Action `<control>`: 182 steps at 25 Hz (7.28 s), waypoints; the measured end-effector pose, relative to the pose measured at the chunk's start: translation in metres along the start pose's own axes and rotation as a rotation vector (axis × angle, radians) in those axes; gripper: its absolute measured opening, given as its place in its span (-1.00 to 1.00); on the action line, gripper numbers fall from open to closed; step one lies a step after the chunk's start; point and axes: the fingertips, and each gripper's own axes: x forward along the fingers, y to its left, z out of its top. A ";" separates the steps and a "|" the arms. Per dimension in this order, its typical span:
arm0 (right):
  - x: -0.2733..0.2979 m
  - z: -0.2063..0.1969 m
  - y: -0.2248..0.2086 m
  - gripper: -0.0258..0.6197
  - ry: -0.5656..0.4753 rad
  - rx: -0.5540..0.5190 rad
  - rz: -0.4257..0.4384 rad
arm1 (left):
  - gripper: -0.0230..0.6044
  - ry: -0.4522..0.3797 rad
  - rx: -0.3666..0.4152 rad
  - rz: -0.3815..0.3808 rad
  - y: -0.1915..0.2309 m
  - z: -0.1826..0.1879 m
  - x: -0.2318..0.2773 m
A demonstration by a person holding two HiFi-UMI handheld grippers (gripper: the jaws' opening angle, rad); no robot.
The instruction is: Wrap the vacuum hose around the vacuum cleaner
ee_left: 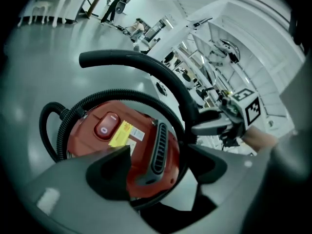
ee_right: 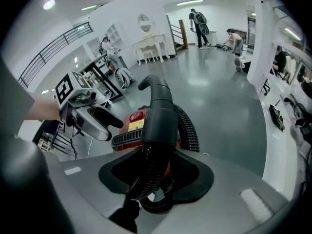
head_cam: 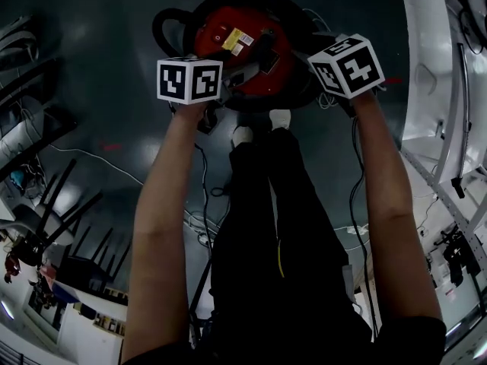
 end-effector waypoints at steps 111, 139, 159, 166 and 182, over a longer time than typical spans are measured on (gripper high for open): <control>-0.008 -0.039 -0.032 -0.32 -0.093 0.130 0.096 | -0.78 -0.010 0.613 0.098 -0.060 0.130 0.092; -0.005 -0.012 -0.007 -0.47 -0.053 -0.116 -0.020 | -0.68 -0.155 0.475 0.187 -0.026 0.077 0.018; 0.038 0.059 0.011 -0.93 -0.134 -0.117 -0.001 | -0.60 -0.164 0.386 0.204 0.009 0.037 -0.022; 0.050 0.029 0.003 -0.93 -0.147 -0.055 -0.051 | -0.59 -0.149 0.375 0.179 0.004 0.031 -0.012; -0.016 -0.094 -0.005 -0.93 -0.285 0.171 -0.189 | -0.59 -0.094 0.442 0.135 -0.016 -0.002 -0.004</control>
